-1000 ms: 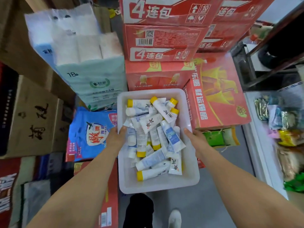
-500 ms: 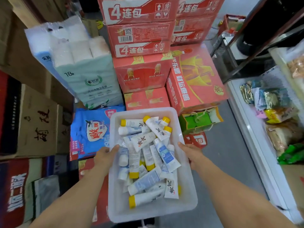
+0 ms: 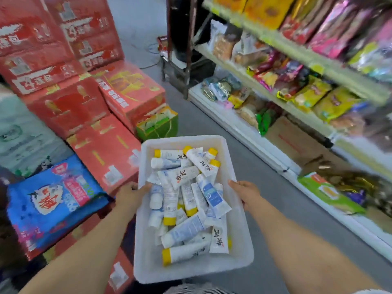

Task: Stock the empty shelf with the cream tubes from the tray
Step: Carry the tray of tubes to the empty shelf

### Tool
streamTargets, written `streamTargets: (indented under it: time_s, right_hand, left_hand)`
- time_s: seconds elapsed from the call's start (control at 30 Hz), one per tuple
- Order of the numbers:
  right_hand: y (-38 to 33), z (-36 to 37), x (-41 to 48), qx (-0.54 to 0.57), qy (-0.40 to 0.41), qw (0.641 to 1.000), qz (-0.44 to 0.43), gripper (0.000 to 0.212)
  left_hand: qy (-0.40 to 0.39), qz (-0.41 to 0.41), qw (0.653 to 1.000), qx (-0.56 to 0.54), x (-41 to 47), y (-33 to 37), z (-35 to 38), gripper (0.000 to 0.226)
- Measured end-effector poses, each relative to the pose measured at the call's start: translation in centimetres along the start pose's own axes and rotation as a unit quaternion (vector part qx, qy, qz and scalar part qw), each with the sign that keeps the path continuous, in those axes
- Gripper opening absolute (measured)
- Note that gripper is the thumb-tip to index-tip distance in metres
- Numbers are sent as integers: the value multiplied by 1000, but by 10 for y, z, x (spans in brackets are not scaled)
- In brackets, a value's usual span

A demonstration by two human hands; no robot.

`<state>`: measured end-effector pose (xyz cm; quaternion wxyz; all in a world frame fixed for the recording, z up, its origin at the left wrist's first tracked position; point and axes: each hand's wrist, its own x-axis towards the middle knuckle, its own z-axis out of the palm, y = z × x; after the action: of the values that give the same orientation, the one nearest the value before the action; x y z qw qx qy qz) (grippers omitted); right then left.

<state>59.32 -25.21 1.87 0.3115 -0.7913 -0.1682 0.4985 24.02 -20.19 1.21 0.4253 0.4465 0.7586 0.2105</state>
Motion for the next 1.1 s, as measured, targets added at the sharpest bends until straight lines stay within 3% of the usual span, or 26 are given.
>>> streamTargets:
  time_s: [0.13, 0.27, 0.4, 0.47, 0.6, 0.8, 0.9, 1.1]
  right_hand:
    - [76, -123, -14, 56, 43, 997, 8, 70]
    - [118, -218, -64, 124, 120, 985, 19, 44]
    - [182, -298, -84, 189, 194, 962, 44, 36]
    - [218, -332, -93, 238, 231, 941, 72, 39]
    - [325, -409, -79, 301, 300, 898, 109, 70]
    - [334, -500, -143, 373, 413, 815, 164, 38]
    - [357, -544, -164, 400, 448, 780, 175, 40]
    - [420, -609, -207, 446, 482, 719, 227, 42]
  left_hand:
    - [-60, 75, 994, 54, -63, 51, 72, 51]
    - [-132, 119, 978, 106, -122, 93, 147, 48]
    - [-218, 157, 950, 158, -174, 139, 228, 47]
    - [-263, 178, 929, 188, -202, 162, 271, 46]
    - [-350, 214, 888, 206, -252, 197, 364, 43]
    - [-445, 248, 816, 272, -326, 241, 521, 51]
    - [-480, 300, 770, 294, -389, 269, 577, 42]
    - [-496, 420, 669, 360, -501, 295, 690, 59]
